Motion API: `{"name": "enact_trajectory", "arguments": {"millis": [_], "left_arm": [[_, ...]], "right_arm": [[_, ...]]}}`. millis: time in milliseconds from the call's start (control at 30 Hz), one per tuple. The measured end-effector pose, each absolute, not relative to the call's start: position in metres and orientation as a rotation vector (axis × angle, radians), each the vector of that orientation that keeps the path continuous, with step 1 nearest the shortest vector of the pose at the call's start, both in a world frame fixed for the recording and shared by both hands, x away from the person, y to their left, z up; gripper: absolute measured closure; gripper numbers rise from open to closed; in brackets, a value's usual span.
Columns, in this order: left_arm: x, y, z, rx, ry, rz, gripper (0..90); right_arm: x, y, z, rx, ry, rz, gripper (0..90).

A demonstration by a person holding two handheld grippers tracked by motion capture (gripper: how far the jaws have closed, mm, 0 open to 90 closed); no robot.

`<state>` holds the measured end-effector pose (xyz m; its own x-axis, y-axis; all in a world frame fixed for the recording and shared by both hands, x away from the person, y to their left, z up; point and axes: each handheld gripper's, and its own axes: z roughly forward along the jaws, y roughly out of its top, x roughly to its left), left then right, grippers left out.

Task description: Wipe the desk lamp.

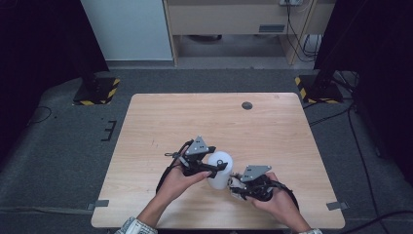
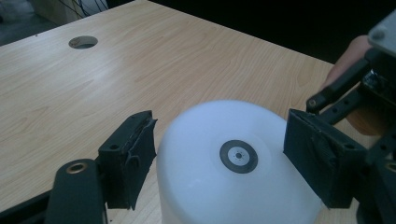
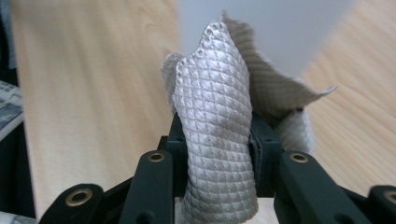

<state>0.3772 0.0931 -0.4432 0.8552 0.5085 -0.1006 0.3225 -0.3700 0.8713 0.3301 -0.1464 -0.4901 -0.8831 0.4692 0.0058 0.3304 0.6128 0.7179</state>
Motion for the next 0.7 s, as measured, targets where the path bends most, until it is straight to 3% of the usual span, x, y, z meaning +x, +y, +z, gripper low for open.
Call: {"name": "enact_trajectory", "arguments": {"millis": [700], "left_arm": [[0.375, 0.096, -0.438, 1.997, 0.604, 0.240, 20.1]], "right_arm": [[0.352, -0.178, -0.490, 0.886, 2.463, 1.122, 66.2]]}}
